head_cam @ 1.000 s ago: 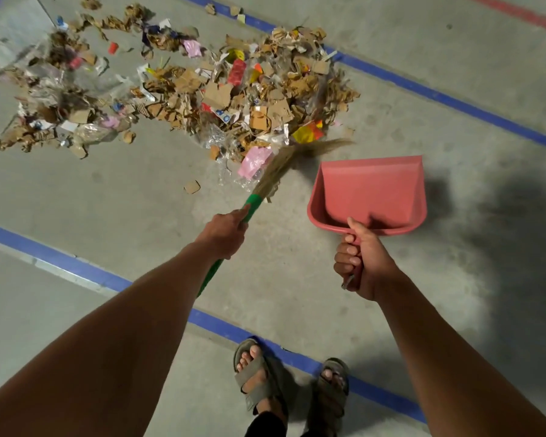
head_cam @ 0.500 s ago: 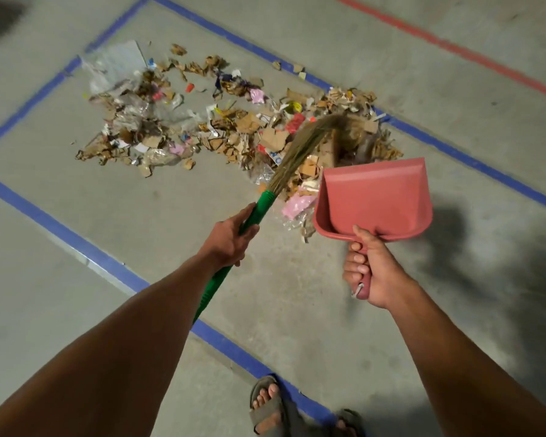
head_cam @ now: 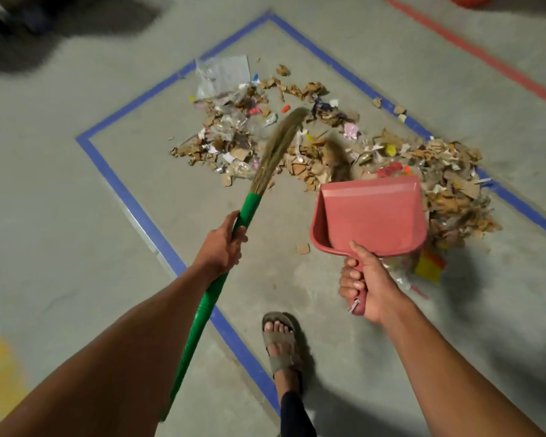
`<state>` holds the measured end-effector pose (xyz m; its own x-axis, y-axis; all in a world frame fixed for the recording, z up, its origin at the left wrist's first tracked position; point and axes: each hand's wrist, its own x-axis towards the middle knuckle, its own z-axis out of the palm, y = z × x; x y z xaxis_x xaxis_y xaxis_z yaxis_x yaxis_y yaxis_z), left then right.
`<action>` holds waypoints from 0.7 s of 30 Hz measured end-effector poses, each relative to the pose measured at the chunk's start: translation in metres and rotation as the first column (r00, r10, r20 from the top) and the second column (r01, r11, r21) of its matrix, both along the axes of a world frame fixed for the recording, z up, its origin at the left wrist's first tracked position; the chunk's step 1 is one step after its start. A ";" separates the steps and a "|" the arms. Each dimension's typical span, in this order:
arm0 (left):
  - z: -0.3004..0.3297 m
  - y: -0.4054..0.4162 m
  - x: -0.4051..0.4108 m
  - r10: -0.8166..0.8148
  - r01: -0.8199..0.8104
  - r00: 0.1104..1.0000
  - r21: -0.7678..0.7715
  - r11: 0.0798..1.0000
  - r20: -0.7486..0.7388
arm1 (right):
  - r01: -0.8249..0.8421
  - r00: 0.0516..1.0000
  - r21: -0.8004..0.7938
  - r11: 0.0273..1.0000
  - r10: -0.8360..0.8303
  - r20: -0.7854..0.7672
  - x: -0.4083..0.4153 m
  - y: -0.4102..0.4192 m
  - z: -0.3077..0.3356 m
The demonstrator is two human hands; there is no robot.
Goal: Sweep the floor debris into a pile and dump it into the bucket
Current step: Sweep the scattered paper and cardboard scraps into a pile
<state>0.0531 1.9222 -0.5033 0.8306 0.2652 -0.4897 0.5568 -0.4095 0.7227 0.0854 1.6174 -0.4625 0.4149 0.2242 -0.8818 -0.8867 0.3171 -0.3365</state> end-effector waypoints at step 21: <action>-0.151 0.187 0.110 0.213 -0.133 0.919 0.249 0.959 -0.331 | -0.186 0.981 0.066 0.980 0.189 -0.048 0.145 0.161 -0.136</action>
<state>0.1628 2.1091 -0.6538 0.5471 0.5219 -0.6544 0.8339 -0.4082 0.3716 0.2304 1.7781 -0.5983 0.3130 0.3479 -0.8838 -0.9485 0.1619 -0.2722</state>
